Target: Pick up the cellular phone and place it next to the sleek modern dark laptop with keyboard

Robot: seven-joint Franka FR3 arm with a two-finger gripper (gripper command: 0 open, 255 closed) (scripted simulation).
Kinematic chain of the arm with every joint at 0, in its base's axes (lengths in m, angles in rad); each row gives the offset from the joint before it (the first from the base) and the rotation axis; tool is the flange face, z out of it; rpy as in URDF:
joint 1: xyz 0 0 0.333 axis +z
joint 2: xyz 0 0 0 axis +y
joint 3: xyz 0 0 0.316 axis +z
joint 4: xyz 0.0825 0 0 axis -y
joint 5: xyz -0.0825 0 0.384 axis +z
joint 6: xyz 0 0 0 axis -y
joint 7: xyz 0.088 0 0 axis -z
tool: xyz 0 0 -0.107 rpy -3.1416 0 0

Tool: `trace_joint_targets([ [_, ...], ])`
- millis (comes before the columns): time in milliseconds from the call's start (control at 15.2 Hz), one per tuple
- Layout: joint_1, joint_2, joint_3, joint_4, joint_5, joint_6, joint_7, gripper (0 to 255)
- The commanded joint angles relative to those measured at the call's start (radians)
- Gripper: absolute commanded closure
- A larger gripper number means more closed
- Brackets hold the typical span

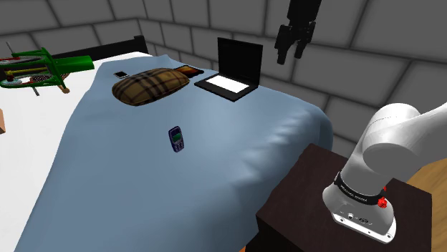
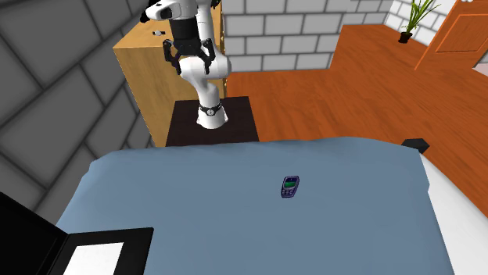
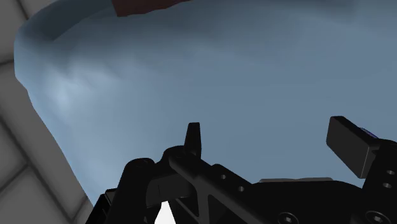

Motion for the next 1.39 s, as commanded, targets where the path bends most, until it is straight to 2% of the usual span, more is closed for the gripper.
trace_joint_targets([
  [0, 0.0, 0.0, 0.0, 0.0, 0.0, 0.0, 0.0, 0],
  [660, 0.047, 0.206, 0.143, -0.041, 0.063, 0.274, 0.146, 0],
  [990, 0.061, 0.348, 0.212, -0.012, 0.067, 0.4, 0.221, 0],
  [1320, 0.07, 0.51, 0.278, 0.052, 0.042, 0.508, 0.305, 0],
])
